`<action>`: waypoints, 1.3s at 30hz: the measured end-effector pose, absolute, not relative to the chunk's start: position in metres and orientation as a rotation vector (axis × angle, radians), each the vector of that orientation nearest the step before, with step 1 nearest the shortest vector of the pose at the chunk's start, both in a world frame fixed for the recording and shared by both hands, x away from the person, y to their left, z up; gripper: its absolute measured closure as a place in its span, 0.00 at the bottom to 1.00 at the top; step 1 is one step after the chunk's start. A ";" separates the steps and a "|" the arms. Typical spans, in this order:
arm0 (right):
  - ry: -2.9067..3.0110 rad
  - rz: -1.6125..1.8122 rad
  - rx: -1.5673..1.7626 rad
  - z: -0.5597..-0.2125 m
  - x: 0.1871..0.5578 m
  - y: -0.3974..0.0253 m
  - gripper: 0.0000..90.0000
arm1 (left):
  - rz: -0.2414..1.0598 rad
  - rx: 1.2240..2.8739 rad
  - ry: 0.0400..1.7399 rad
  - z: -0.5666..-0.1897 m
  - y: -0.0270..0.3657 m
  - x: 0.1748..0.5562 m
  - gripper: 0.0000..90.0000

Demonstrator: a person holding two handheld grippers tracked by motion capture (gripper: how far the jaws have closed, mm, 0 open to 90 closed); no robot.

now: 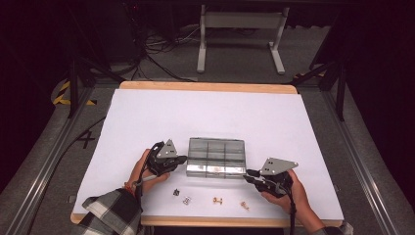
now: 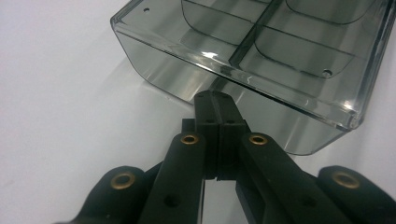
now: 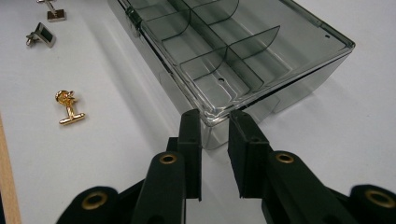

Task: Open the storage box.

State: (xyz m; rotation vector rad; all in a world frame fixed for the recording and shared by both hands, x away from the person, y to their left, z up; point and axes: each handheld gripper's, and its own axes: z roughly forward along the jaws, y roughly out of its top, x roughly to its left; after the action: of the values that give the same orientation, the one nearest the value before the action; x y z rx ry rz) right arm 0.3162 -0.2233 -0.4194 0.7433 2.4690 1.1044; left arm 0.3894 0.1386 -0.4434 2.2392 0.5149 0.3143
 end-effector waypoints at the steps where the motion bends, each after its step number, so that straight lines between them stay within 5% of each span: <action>1: 2.469 1.108 0.744 -0.419 0.317 -0.224 0.85 | 0.312 2.238 0.515 -0.444 0.139 0.389 1.00; 27: 2.463 1.134 0.748 -0.418 0.317 -0.224 0.88 | 0.317 2.227 0.508 -0.442 0.140 0.388 1.00; 39: 2.443 1.162 0.755 -0.417 0.317 -0.225 0.90 | 0.342 2.212 0.484 -0.435 0.146 0.381 0.90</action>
State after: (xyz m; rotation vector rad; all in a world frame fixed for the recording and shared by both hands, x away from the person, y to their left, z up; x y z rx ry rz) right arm 0.3166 -0.2247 -0.4165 0.7549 2.4433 1.1623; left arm 0.3806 0.1457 -0.4353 2.2122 0.4840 0.3419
